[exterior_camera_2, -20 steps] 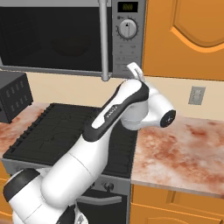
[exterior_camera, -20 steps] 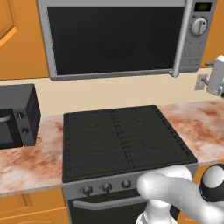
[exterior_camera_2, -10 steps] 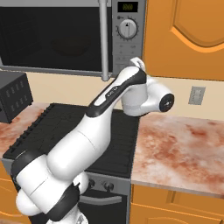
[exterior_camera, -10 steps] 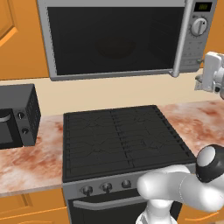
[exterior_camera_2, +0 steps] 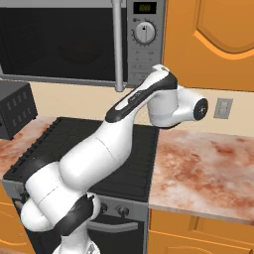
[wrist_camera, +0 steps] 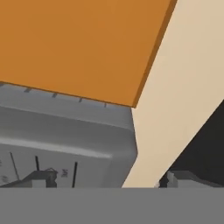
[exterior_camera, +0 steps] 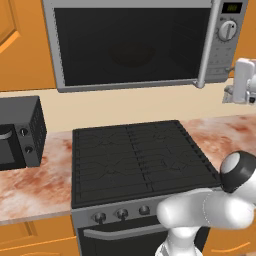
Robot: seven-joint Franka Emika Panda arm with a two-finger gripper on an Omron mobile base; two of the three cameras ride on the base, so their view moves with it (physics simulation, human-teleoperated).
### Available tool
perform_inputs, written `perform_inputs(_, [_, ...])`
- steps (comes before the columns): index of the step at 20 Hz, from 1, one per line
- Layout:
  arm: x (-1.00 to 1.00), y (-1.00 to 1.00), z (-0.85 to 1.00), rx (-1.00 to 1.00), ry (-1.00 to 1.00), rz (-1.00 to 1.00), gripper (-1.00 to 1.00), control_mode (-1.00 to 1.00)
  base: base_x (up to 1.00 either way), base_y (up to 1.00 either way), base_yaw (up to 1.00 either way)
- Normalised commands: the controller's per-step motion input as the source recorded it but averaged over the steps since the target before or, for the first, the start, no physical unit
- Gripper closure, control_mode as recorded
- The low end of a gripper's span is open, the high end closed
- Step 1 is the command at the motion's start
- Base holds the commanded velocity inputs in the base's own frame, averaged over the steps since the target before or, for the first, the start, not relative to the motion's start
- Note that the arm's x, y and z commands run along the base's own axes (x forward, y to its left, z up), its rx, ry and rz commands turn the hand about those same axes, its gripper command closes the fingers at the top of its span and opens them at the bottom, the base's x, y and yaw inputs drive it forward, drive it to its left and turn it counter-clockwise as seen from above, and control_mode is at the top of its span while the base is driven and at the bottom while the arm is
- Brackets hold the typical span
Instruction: Remove the mango from the bowl and place it on the small plate. Then place the bowl with only the shrimp in the microwave, close the door, and press the start button to microwave the shrimp.
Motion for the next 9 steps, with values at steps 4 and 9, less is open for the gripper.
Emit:
perform_inputs(4, [0.26,0.17,-0.34,0.0,0.05,-0.17,-1.0,-1.0,0.0,0.0,0.0])
perform_inputs(9, [0.0,0.69,-0.47,0.0,0.0,-0.31,-1.0,-1.0,0.0,0.0,0.0])
